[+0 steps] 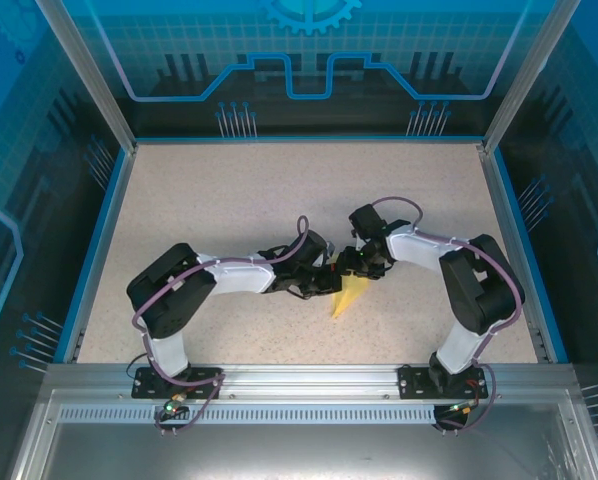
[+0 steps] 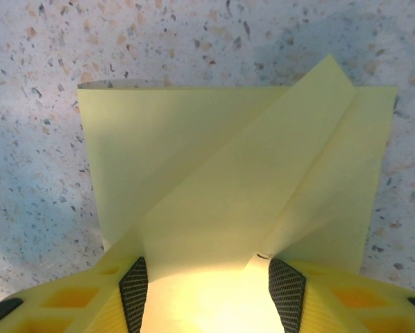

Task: Fold a paper plane with a square sheet of paper (pick it up from the middle)
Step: Fourth fold the wing at the center of the table.

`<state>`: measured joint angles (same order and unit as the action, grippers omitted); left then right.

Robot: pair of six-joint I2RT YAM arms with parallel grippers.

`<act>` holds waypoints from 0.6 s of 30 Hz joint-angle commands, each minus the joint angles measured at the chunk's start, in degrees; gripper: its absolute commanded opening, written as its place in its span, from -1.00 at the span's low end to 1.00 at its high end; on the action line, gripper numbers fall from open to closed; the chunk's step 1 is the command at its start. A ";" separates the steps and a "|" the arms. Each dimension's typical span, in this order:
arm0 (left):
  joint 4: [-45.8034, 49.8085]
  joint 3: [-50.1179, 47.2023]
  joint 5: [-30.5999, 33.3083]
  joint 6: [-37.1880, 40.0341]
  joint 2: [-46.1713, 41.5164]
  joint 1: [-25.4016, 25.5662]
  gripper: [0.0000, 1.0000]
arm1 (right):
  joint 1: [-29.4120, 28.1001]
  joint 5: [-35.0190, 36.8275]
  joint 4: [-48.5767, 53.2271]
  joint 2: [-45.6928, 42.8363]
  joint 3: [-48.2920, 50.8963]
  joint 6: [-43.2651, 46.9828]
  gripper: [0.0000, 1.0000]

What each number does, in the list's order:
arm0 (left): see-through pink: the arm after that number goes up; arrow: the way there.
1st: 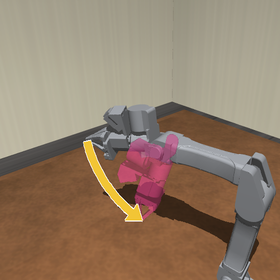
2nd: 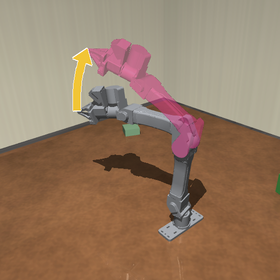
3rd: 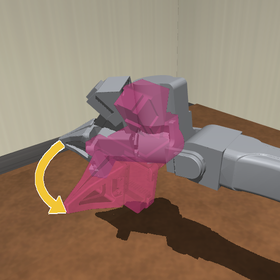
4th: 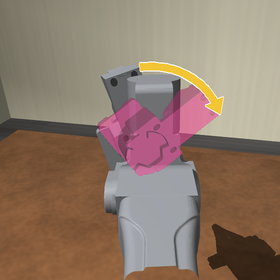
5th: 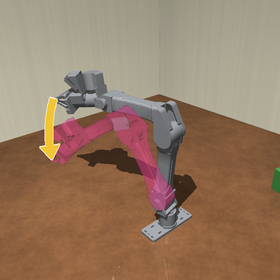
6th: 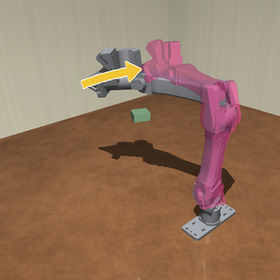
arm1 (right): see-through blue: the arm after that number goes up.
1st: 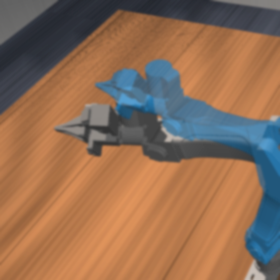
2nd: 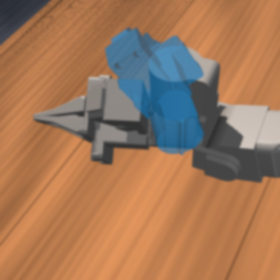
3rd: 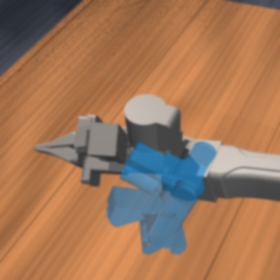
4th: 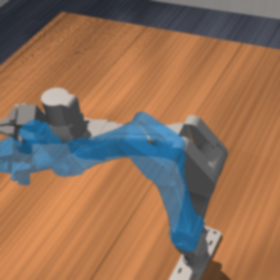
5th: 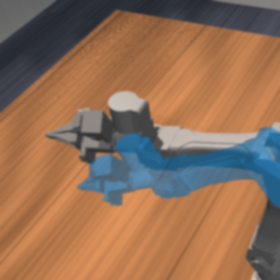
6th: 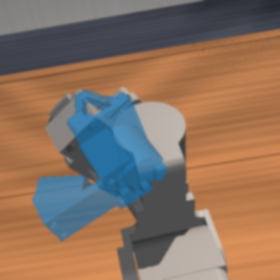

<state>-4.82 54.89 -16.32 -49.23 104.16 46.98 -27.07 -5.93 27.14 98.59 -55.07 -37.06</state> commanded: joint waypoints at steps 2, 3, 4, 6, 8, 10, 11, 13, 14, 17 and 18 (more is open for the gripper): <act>1.12 0.06 0.85 0.54 1.35 -0.31 -1.00 | 0.98 -4.39 -0.19 1.49 3.10 0.22 0.10; 1.22 0.05 0.74 0.53 1.55 -0.31 -1.00 | 1.22 -4.96 -0.48 1.05 3.28 0.52 0.11; 1.33 0.04 0.72 0.43 1.73 -0.29 -1.00 | 1.48 -5.51 -0.83 0.35 3.45 0.79 0.11; 1.61 -0.05 0.89 0.44 1.75 -0.29 -1.00 | 1.96 -6.25 -1.18 -0.97 3.64 1.38 0.10; 2.03 -0.22 1.20 0.53 1.67 -0.30 -1.00 | 2.50 -6.96 -1.62 -2.98 3.89 1.99 0.10; 2.36 -0.29 1.36 0.50 1.66 -0.29 -1.00 | 3.35 -8.48 -2.70 -5.34 4.35 2.66 0.09; 2.38 -0.31 1.37 0.46 1.74 -0.31 -1.00 | 3.74 -9.31 -3.16 -6.15 4.36 2.85 0.09; 2.64 -0.31 1.40 0.33 1.94 -0.31 -1.00 | 4.62 -10.54 -3.59 -7.47 4.36 3.38 0.08; 2.71 -0.31 1.48 0.33 1.93 -0.30 -1.00 | 4.86 -10.75 -3.37 -7.69 4.36 3.55 0.07; 3.16 -0.24 1.74 0.42 2.18 -0.26 -1.00 | 5.09 -10.83 -2.80 -7.64 4.36 4.40 0.03; 3.39 -0.11 1.85 0.43 2.28 -0.31 -1.00 | 5.10 -10.78 -2.70 -7.49 5.61 4.60 0.02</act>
<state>-3.27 54.89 -15.64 -49.23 105.08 46.98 -22.65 -14.63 23.97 91.68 -51.05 -34.11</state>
